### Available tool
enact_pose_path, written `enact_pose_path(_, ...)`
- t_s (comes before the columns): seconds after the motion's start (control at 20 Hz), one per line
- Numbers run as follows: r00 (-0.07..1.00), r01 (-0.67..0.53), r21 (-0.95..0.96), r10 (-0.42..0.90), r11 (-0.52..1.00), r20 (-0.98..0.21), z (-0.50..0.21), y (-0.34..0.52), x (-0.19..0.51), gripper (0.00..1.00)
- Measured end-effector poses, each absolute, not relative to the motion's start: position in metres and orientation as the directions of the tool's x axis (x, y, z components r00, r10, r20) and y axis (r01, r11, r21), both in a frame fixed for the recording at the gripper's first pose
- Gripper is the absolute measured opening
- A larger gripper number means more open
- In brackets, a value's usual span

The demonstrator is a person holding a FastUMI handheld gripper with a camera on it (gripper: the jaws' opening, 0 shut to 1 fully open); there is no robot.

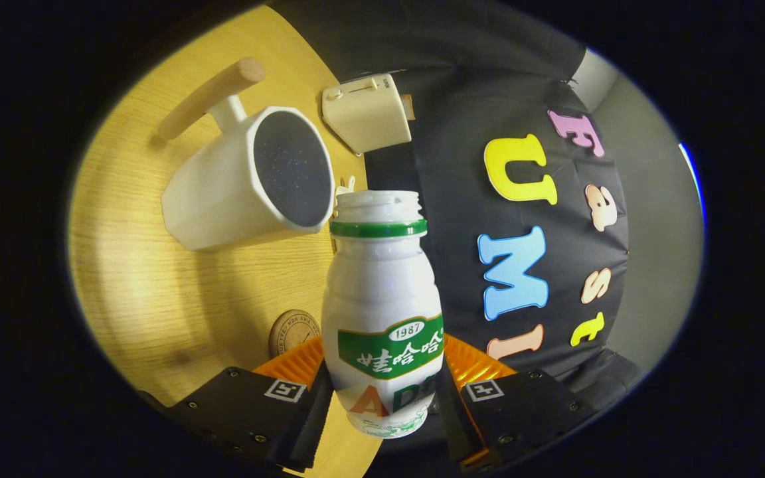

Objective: Take the bottle from table, then pour the juice into the cup, finally place the bottle on the coaster

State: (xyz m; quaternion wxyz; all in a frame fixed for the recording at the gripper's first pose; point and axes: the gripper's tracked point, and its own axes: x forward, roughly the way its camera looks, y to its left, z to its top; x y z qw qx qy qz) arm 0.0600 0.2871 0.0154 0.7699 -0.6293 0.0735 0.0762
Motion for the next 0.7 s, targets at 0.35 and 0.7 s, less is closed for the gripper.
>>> enact_pose_path(0.35, 0.980, -0.200, -0.970, 0.014, 0.140, -0.200, 0.020, 0.291, 0.060, 0.72)
enact_pose_path(0.7, 0.984, -0.178, -0.981, -0.011, 0.071, -0.179, 0.034, 0.286, 0.064, 0.72)
